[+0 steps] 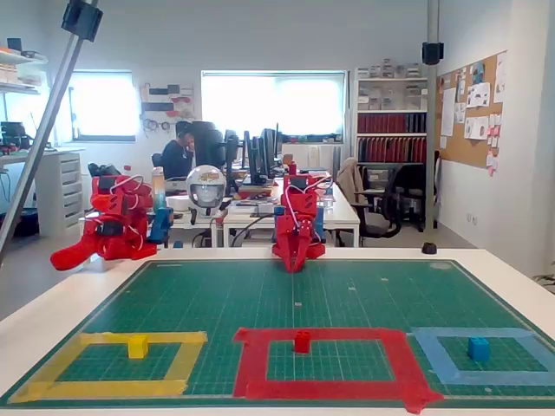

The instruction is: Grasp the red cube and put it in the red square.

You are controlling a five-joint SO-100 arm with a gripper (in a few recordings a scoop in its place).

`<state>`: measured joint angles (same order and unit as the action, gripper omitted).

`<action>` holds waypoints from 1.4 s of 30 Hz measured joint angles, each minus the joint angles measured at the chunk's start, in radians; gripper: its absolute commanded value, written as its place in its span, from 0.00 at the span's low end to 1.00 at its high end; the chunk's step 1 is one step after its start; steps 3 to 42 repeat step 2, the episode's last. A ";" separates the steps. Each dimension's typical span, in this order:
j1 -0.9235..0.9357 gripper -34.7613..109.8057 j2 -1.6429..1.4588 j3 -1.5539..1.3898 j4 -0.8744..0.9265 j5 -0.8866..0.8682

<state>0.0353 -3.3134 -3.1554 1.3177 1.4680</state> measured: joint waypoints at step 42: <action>0.000 0.24 0.000 0.000 0.000 0.000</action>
